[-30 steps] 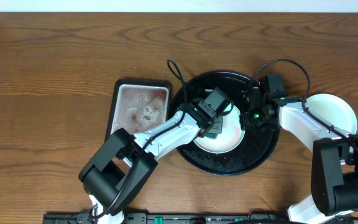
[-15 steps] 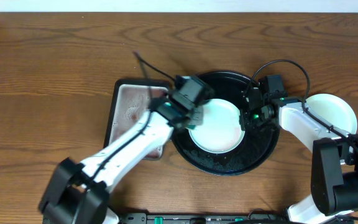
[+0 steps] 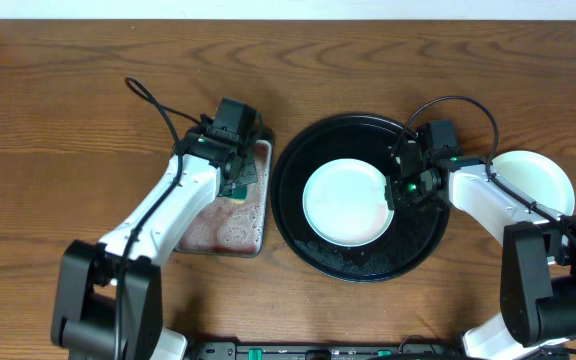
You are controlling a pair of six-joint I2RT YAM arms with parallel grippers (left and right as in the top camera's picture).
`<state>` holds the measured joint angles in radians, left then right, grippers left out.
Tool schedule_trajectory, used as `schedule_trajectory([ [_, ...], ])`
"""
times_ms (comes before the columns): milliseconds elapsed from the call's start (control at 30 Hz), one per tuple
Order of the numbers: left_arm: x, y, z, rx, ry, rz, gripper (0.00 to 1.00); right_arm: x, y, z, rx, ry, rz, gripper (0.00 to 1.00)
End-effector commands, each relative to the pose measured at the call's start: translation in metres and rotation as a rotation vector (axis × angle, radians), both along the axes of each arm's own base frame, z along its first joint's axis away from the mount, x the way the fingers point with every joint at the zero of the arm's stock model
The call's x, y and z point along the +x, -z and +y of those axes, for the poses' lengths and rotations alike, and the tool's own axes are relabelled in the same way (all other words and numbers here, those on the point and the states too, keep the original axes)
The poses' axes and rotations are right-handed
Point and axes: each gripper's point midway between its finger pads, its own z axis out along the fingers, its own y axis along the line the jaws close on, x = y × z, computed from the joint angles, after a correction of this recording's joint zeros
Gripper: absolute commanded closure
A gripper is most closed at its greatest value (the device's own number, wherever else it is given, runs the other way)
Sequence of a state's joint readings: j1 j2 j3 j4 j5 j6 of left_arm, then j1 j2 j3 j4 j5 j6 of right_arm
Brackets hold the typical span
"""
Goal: Clean dirty plates on tray and stack at the side
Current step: 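Return the sponge to the soapy pan with the left gripper, then lift the scrubbed plate off the tray with the right gripper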
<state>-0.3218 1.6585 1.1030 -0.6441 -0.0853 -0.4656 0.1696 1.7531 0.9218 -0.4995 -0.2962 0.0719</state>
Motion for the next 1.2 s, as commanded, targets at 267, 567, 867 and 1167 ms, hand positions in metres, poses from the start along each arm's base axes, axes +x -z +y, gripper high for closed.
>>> schedule_trajectory([
  [267,-0.009,0.035,0.010,0.053,0.012,0.098,0.30,-0.012,0.013,-0.002,-0.037,-0.007,0.040,0.96],
  [567,-0.017,-0.020,0.012,0.021,0.009,0.002,0.27,-0.012,0.013,-0.002,-0.037,-0.007,0.039,0.89],
  [867,-0.034,-0.026,0.018,0.028,0.003,0.030,0.27,-0.017,0.017,0.000,-0.018,-0.004,0.049,0.99],
  [1167,-0.046,-0.010,0.021,0.042,0.001,0.077,0.27,-0.005,-0.015,0.039,0.292,-0.072,0.009,0.99],
])
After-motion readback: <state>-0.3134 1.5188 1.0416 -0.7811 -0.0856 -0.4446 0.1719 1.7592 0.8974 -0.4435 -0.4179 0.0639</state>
